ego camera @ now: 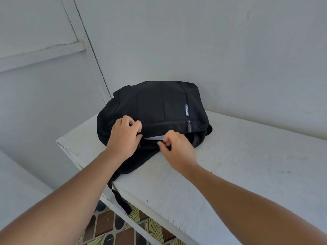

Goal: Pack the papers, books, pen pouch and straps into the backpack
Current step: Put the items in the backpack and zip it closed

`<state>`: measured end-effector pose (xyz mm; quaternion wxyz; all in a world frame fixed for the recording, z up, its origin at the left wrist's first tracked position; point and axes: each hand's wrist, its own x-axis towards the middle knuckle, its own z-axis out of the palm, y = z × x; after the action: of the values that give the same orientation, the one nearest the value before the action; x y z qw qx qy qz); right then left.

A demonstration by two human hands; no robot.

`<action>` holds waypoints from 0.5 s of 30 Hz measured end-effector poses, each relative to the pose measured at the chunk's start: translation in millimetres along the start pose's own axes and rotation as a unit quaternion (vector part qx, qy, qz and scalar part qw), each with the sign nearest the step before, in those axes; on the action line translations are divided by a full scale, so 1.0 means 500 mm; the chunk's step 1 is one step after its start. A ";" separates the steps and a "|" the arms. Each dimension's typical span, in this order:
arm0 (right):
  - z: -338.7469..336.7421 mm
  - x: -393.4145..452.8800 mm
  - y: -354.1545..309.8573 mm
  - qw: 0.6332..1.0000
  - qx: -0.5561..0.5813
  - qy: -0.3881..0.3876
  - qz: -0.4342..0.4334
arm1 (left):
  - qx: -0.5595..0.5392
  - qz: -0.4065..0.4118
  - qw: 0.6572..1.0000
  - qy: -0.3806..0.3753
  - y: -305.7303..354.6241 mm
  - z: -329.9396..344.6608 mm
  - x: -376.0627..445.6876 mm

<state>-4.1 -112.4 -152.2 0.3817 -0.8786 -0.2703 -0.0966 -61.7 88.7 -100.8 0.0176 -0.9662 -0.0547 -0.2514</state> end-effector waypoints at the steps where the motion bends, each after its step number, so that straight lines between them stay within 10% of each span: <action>1: 0.018 0.005 -0.012 1.000 -0.014 -0.026 -0.007 | -0.010 -0.006 1.000 -0.015 -0.006 0.004 -0.005; 7: 0.088 0.052 -0.066 0.992 -0.043 -0.081 0.090 | -0.011 -0.008 0.996 -0.088 -0.013 -0.002 0.007; 15: 0.123 0.024 -0.083 0.998 -0.058 -0.027 -0.002 | -0.028 -0.001 0.995 -0.093 -0.025 0.007 0.015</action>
<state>-18.9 -39.7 -164.3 0.3228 -0.9007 -0.2766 -0.0893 -55.1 102.2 -100.0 -0.0152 -0.9855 -0.0495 -0.1618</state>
